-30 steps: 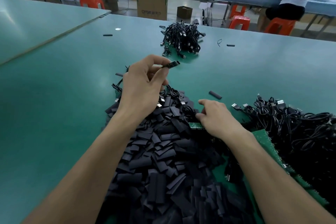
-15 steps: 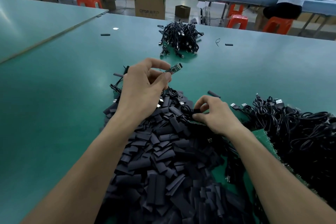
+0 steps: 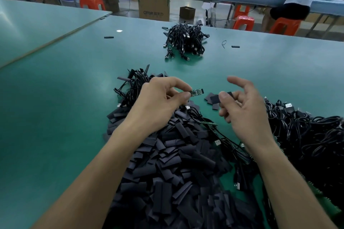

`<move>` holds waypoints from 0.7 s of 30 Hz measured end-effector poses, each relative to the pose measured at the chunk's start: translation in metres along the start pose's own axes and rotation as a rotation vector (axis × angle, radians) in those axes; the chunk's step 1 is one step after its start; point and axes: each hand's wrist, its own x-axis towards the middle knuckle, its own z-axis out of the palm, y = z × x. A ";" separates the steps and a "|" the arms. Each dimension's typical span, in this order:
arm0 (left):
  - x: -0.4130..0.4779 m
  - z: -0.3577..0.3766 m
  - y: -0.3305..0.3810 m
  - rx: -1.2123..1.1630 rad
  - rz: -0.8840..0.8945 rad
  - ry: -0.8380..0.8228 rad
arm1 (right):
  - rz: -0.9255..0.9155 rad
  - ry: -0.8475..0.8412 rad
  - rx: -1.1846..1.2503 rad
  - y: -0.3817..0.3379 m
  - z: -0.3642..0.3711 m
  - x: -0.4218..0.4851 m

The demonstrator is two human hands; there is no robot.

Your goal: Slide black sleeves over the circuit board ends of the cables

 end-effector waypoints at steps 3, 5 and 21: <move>-0.001 0.001 0.000 0.012 0.014 -0.017 | -0.042 -0.023 0.107 -0.003 0.001 -0.006; -0.001 0.002 0.000 0.010 0.015 -0.012 | -0.060 -0.024 0.162 -0.004 0.001 -0.009; -0.001 0.003 0.001 -0.010 0.048 0.051 | -0.173 0.013 0.142 -0.017 0.004 0.001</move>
